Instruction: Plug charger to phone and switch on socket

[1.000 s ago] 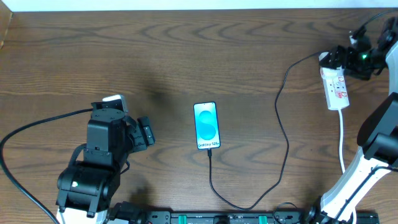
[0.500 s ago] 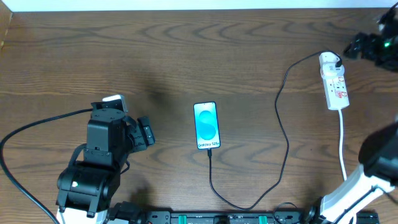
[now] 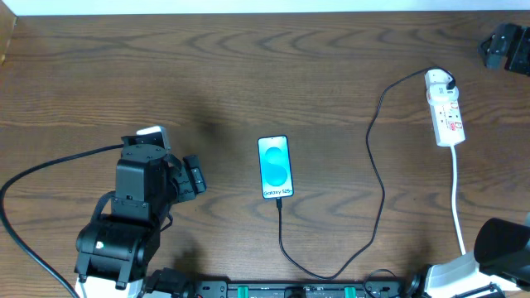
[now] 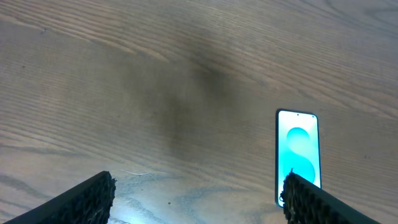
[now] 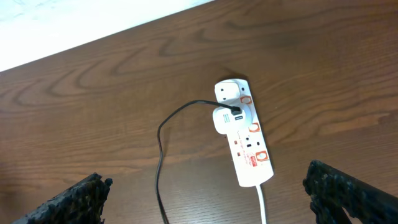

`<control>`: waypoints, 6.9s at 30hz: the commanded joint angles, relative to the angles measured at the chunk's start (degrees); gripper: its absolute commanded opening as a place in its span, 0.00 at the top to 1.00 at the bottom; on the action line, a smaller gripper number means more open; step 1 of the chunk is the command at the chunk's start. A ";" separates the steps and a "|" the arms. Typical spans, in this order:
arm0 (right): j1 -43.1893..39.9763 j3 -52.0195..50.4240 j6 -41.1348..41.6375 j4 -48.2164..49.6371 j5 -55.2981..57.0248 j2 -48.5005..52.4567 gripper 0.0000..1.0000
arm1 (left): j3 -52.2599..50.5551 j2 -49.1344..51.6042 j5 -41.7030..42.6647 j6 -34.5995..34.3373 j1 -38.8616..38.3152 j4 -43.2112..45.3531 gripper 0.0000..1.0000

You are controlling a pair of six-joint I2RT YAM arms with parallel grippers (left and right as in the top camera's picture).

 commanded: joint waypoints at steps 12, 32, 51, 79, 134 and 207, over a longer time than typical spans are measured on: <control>0.00 0.44 0.74 -0.11 -0.70 0.15 0.01 | 0.07 -0.04 -0.98 0.79 0.04 -0.02 0.14; 0.00 0.44 0.74 -0.11 -0.70 0.15 0.01 | -14.10 -21.38 -0.94 0.74 0.68 2.64 0.14; 0.00 0.44 0.74 -0.11 -0.68 0.15 0.01 | -40.68 -46.73 1.20 0.83 10.45 35.98 0.14; 0.00 0.44 0.74 -0.13 -0.70 0.15 0.01 | -54.42 -46.58 10.45 25.75 11.50 47.10 0.14; -0.11 0.33 0.74 -0.31 -0.35 0.37 0.01 | -54.42 -46.60 3.54 15.67 11.56 46.58 0.14; 24.65 -105.02 5.44 85.42 15.78 -68.35 0.01 | -54.42 -46.58 3.54 15.67 11.56 46.58 0.14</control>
